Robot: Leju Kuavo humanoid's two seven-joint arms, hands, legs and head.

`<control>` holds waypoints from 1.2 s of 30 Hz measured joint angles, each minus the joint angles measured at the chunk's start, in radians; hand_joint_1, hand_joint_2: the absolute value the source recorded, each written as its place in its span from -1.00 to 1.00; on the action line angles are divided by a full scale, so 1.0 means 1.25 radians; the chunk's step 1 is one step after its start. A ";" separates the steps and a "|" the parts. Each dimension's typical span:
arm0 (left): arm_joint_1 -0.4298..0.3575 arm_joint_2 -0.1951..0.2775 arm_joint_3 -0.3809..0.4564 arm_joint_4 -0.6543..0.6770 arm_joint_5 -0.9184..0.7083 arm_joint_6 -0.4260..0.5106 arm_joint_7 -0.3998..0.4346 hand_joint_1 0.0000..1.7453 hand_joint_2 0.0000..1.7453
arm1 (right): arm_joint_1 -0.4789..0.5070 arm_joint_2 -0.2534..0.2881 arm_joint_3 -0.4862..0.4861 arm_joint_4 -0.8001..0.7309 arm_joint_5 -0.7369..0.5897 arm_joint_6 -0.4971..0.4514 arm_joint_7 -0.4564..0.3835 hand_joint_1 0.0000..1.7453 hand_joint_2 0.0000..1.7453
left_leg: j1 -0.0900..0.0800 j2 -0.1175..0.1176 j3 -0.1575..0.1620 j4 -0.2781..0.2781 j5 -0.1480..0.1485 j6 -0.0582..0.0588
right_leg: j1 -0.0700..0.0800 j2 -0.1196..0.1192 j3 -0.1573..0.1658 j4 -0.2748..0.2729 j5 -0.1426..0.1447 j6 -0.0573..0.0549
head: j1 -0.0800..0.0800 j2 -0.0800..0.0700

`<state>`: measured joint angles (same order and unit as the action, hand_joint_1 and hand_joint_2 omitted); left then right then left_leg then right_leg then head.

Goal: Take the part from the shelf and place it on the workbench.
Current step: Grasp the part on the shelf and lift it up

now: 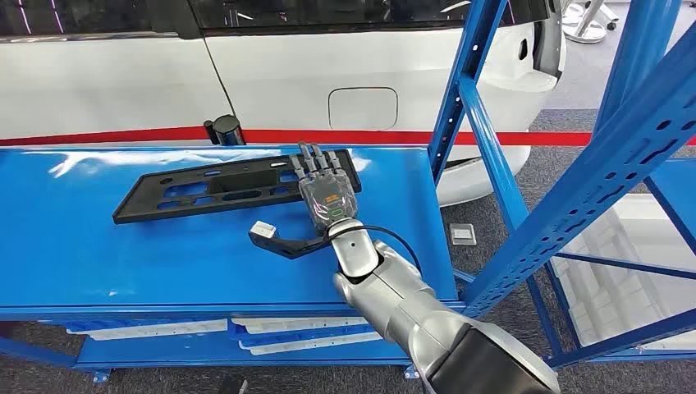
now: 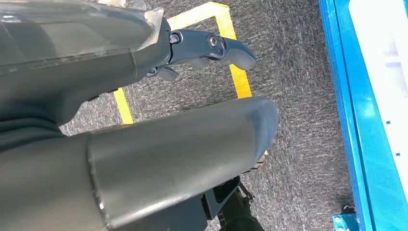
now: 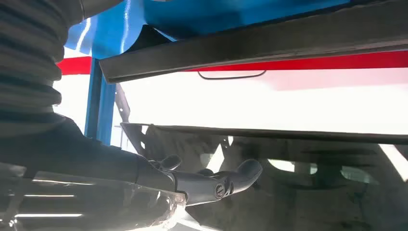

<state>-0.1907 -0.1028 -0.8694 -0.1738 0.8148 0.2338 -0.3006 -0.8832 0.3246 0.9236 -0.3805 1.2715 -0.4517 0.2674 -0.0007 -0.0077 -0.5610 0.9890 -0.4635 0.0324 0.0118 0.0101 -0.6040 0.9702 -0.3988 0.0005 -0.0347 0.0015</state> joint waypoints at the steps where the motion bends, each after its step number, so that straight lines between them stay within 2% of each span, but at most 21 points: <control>1: 0.000 0.000 0.000 0.000 0.000 0.000 0.000 -1.00 -1.00 | 0.000 0.000 -0.002 0.000 0.003 0.000 0.000 -1.00 1.00 | 0.000 0.000 0.000 0.000 0.000 0.001 | 0.000 0.000 0.000 0.000 0.000 0.000 | 0.000 0.000; 5: 0.000 -0.002 -0.010 -0.021 -0.024 -0.050 -0.055 -1.00 -1.00 | -0.003 -0.002 -0.024 0.003 0.041 0.005 0.029 -1.00 1.00 | 0.005 0.003 0.013 -0.018 0.008 0.012 | 0.000 0.000 -0.006 0.014 -0.007 0.007 | 0.000 0.000; 7: 0.009 -0.006 -0.024 -0.089 -0.057 -0.013 -0.032 -1.00 -1.00 | -0.006 -0.007 -0.041 0.008 0.061 0.006 0.042 -1.00 1.00 | 0.009 0.004 0.023 -0.029 0.012 0.016 | -0.005 -0.001 -0.048 0.095 -0.038 0.010 | 0.003 0.000; 9: 0.035 0.005 -0.038 -0.217 -0.102 0.085 0.056 -1.00 -1.00 | -0.003 -0.015 -0.059 0.014 0.081 0.006 0.046 -1.00 1.00 | 0.010 0.004 0.026 -0.030 0.009 0.016 | -0.013 -0.001 -0.109 0.208 -0.074 0.015 | 0.005 0.000; 10: 0.051 0.015 -0.043 -0.283 -0.124 0.122 0.092 -1.00 -1.00 | 0.000 -0.019 -0.069 0.016 0.093 0.006 0.048 -1.00 1.00 | 0.012 0.004 0.028 -0.029 0.007 0.014 | -0.018 -0.002 -0.129 0.239 -0.079 0.021 | 0.005 0.000; 11: 0.065 0.025 -0.046 -0.339 -0.143 0.140 0.111 -1.00 -1.00 | 0.004 -0.022 -0.080 0.019 0.105 0.006 0.050 -1.00 1.00 | 0.014 0.004 0.030 -0.029 0.004 0.011 | -0.024 -0.002 -0.131 0.237 -0.072 0.030 | 0.005 0.000; 12: 0.075 0.033 -0.048 -0.382 -0.159 0.146 0.118 -1.00 -1.00 | 0.006 -0.025 -0.091 0.020 0.118 0.006 0.053 -1.00 1.00 | 0.018 0.004 0.034 -0.028 0.000 0.006 | -0.029 -0.004 -0.116 0.202 -0.053 0.041 | 0.006 0.000; 14: 0.088 0.043 -0.049 -0.436 -0.181 0.142 0.119 -1.00 -1.00 | 0.007 -0.028 -0.115 0.022 0.140 0.007 0.057 -1.00 1.00 | 0.022 0.003 0.042 -0.024 -0.012 -0.008 | -0.037 -0.008 -0.056 0.084 -0.007 0.061 | 0.008 0.000; 15: 0.091 0.046 -0.049 -0.454 -0.187 0.139 0.118 -1.00 -1.00 | 0.007 -0.028 -0.126 0.022 0.147 0.008 0.058 -1.00 1.00 | 0.022 0.003 0.045 -0.021 -0.018 -0.015 | -0.038 -0.009 -0.031 0.038 0.007 0.063 | 0.009 0.000; 16: 0.093 0.049 -0.048 -0.471 -0.190 0.136 0.117 -1.00 -1.00 | 0.007 -0.029 -0.135 0.022 0.152 0.008 0.059 -1.00 1.00 | 0.022 0.003 0.046 -0.019 -0.023 -0.021 | -0.037 -0.008 -0.017 0.014 0.011 0.059 | 0.010 0.000; 18: 0.098 0.053 -0.048 -0.493 -0.194 0.133 0.116 -1.00 -1.00 | 0.008 -0.030 -0.149 0.022 0.156 0.009 0.060 -1.00 1.00 | 0.024 0.003 0.048 -0.021 -0.027 -0.030 | -0.032 -0.004 -0.015 0.013 0.004 0.044 | 0.008 0.000; 20: 0.100 0.056 -0.048 -0.507 -0.196 0.133 0.115 -1.00 -1.00 | 0.008 -0.031 -0.158 0.022 0.159 0.009 0.060 -1.00 1.00 | 0.027 0.004 0.051 -0.020 -0.033 -0.038 | -0.032 -0.002 -0.014 0.015 -0.001 0.033 | 0.007 0.000; 22: 0.101 0.058 -0.048 -0.518 -0.198 0.133 0.115 -1.00 -1.00 | 0.008 -0.031 -0.164 0.022 0.161 0.009 0.061 -1.00 1.00 | 0.029 0.005 0.035 0.019 -0.053 -0.043 | -0.035 0.000 -0.007 0.013 -0.005 0.021 | 0.003 0.000; 23: 0.101 0.059 -0.048 -0.522 -0.198 0.133 0.115 -1.00 -1.00 | 0.009 -0.030 -0.166 0.022 0.161 0.009 0.061 -1.00 1.00 | 0.030 0.005 0.012 0.064 -0.072 -0.044 | -0.035 0.000 -0.003 0.012 -0.009 0.015 | 0.000 0.000; 25: 0.103 0.061 -0.048 -0.526 -0.199 0.133 0.114 -1.00 -1.00 | 0.011 -0.030 -0.170 0.022 0.162 0.009 0.061 -1.00 1.00 | 0.029 0.004 -0.057 0.178 -0.113 -0.044 | -0.030 0.001 0.003 0.013 -0.015 0.005 | -0.004 0.000; 26: 0.105 0.063 -0.048 -0.527 -0.199 0.133 0.114 -1.00 -1.00 | 0.013 -0.030 -0.171 0.022 0.162 0.009 0.061 -1.00 1.00 | 0.029 0.004 -0.087 0.218 -0.120 -0.043 | -0.028 0.001 0.005 0.013 -0.017 0.002 | -0.004 0.000; 27: 0.107 0.064 -0.048 -0.528 -0.199 0.133 0.114 -1.00 -1.00 | 0.015 -0.030 -0.172 0.022 0.162 0.009 0.061 -1.00 1.00 | 0.029 0.004 -0.105 0.231 -0.110 -0.042 | -0.026 0.002 0.008 0.013 -0.019 0.001 | -0.004 0.000; 29: 0.110 0.067 -0.048 -0.533 -0.199 0.133 0.114 -1.00 -1.00 | 0.016 -0.030 -0.174 0.022 0.162 0.009 0.061 -1.00 1.00 | 0.029 0.004 -0.095 0.168 -0.048 -0.037 | -0.025 0.004 0.017 0.013 -0.026 0.002 | -0.005 0.000; 31: 0.110 0.068 -0.048 -0.536 -0.200 0.133 0.114 -1.00 -1.00 | 0.016 -0.029 -0.177 0.022 0.162 0.009 0.061 -1.00 1.00 | 0.028 0.004 -0.054 0.063 0.011 -0.031 | -0.022 0.006 0.025 0.014 -0.033 0.008 | -0.006 0.000; 33: 0.111 0.068 -0.048 -0.539 -0.200 0.133 0.114 -1.00 -1.00 | 0.015 -0.029 -0.179 0.022 0.162 0.009 0.061 -1.00 1.00 | 0.024 0.003 -0.033 0.015 0.023 -0.027 | -0.019 0.007 0.026 0.013 -0.037 0.017 | -0.006 0.000; 36: 0.112 0.068 -0.048 -0.543 -0.200 0.133 0.114 -1.00 -1.00 | 0.014 -0.029 -0.180 0.022 0.163 0.009 0.061 -1.00 1.00 | 0.020 0.002 -0.028 0.011 0.022 -0.016 | -0.021 0.006 0.022 0.017 -0.042 0.028 | -0.003 0.000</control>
<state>-0.0506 -0.0181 -0.9297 -0.8525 0.5653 0.4002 -0.1576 -0.8657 0.2881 0.6986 -0.3534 1.4748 -0.4406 0.3441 0.0242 -0.0052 -0.5963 1.0021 -0.4363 0.0128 -0.0139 0.0175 -0.5761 0.9914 -0.4518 0.0353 -0.0385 0.0015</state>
